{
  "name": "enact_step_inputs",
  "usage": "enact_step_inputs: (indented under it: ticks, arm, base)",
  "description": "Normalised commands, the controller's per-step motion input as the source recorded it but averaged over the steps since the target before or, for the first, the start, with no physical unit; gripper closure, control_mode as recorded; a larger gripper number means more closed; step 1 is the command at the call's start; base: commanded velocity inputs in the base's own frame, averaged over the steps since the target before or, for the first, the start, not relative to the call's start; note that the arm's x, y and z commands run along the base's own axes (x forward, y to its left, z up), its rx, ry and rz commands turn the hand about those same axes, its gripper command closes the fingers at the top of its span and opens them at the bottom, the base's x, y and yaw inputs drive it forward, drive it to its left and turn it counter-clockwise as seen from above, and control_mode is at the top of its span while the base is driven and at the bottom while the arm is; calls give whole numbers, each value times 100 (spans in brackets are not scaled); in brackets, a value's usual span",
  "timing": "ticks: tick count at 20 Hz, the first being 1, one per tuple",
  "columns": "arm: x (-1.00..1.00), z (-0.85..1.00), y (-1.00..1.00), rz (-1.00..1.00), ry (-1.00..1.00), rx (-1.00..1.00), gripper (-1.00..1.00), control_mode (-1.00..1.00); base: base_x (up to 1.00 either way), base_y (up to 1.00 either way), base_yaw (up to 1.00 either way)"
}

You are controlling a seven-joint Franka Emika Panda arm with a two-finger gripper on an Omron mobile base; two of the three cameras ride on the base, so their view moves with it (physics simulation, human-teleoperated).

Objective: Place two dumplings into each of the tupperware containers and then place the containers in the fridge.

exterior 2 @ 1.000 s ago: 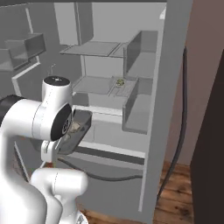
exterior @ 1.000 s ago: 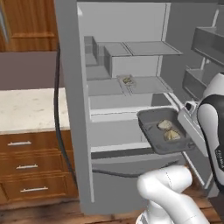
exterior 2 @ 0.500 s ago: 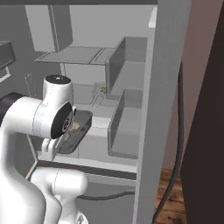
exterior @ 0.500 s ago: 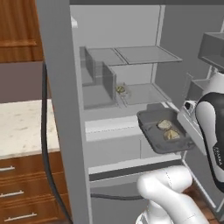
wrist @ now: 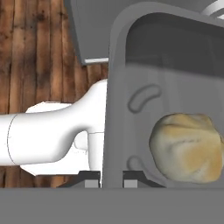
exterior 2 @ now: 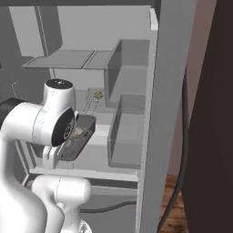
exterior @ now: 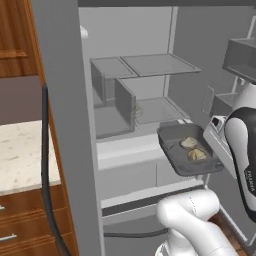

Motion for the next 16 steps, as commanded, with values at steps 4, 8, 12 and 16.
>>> enact_step_inputs:
  ticks: [4,8,12,16]
  arm:
    - [0,0,0,0,0,0,100,100]
    - [0,0,0,0,0,0,100,100]
    - [0,0,0,0,0,0,100,100]
    - [0,0,0,0,0,0,100,-100]
  base:
    - [53,23,-1]
    - [51,19,0]
    - [46,19,0]
    - [3,0,0]
